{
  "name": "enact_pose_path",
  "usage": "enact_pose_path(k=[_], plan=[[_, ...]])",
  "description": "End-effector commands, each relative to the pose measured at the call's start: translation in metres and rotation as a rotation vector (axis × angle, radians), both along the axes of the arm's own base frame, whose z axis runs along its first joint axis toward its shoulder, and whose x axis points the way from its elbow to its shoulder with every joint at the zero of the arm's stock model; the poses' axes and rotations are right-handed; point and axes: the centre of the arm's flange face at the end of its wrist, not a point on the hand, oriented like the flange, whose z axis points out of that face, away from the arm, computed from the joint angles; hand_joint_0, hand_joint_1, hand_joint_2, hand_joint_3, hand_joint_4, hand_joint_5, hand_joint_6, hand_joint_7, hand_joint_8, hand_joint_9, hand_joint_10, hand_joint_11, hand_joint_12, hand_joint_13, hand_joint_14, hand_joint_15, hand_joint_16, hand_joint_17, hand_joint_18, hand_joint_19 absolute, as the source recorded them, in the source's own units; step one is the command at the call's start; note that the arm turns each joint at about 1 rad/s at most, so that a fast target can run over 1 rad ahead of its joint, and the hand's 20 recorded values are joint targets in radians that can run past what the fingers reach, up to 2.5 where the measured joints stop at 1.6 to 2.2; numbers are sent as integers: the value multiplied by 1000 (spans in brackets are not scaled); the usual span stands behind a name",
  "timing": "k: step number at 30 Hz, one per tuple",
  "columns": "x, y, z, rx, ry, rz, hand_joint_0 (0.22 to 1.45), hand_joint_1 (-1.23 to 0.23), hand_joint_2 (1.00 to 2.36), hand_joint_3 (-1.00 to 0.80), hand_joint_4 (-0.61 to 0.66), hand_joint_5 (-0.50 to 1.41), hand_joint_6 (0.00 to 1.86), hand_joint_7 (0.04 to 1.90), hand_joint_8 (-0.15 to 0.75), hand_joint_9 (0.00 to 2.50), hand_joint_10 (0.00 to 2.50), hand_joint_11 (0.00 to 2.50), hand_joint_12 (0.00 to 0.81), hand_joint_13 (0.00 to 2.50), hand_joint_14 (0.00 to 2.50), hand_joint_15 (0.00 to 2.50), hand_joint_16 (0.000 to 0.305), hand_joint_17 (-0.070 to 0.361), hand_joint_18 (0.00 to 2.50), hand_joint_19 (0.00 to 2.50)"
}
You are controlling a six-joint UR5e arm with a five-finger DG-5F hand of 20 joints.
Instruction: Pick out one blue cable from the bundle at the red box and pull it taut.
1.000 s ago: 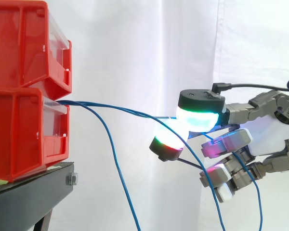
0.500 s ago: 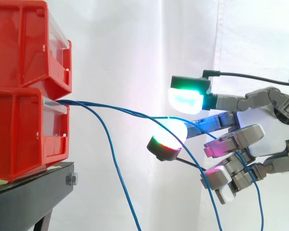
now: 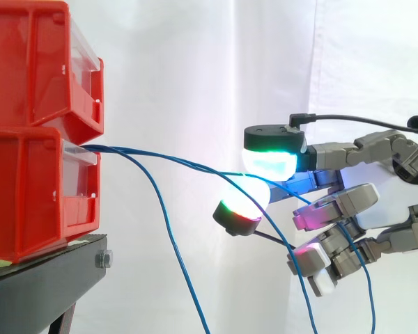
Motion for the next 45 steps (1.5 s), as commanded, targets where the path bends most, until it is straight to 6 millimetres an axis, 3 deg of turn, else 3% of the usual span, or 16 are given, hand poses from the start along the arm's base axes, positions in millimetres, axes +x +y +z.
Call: enact_pose_path(k=[1,9,26,36,45], plan=[[3,-4,1,-57,-2,7,595,-741,1017,-243,-45,-142,921,802,156,817,2428,745,317,940,19,1224,43,96,622,1021],[12,-6,8,-178,-36,46,609,-746,1013,-336,-34,-143,925,791,151,820,2402,733,315,934,19,1208,42,95,622,1020],[9,3,4,-129,-15,58,554,-602,1000,-500,-22,-137,922,770,156,881,2324,734,328,968,18,1195,43,97,648,1030],[8,4,4,-131,-12,60,602,-751,1000,-500,-33,-129,918,795,150,909,2221,813,314,977,19,1183,42,94,663,1005],[7,7,3,-135,6,72,621,-774,1000,-500,-39,-129,920,800,153,918,2209,813,314,985,22,1190,41,92,678,1004]])
